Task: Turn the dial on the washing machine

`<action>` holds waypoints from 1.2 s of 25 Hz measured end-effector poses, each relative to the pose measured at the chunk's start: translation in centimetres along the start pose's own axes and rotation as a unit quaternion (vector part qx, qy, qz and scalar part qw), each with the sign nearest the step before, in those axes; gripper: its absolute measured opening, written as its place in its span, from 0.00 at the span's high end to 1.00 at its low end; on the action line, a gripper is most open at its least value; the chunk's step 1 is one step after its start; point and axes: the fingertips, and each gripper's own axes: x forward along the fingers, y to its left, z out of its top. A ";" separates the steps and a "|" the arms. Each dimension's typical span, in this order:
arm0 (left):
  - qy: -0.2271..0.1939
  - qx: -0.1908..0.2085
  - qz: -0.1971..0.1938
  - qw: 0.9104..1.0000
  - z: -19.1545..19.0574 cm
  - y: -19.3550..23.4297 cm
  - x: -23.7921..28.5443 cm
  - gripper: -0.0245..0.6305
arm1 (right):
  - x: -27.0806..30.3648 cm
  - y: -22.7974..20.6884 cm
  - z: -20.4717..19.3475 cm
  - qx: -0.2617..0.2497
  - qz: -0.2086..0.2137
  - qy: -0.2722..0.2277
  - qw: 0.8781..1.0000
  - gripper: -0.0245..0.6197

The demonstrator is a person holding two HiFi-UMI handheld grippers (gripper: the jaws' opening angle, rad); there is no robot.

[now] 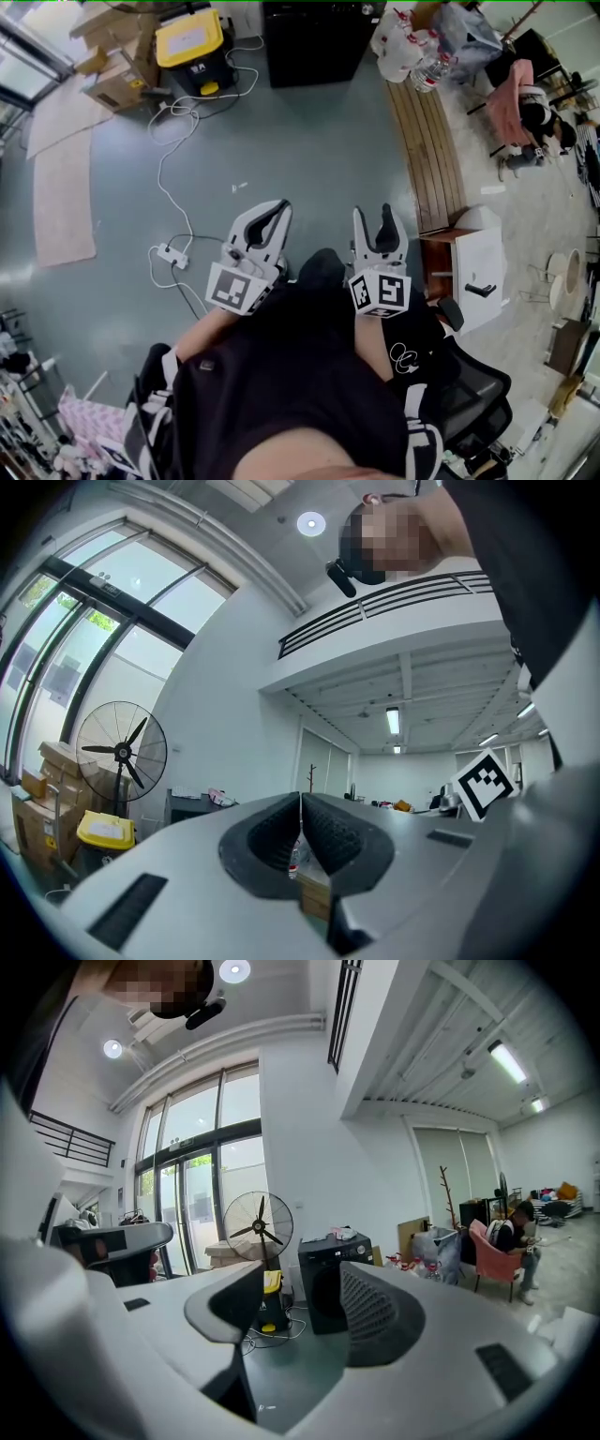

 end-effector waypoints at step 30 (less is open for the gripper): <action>-0.001 0.010 0.110 0.994 -3.4 17.4 59.9 0.93 | 56.2 -35.3 10.6 -0.052 0.111 0.041 0.992 0.55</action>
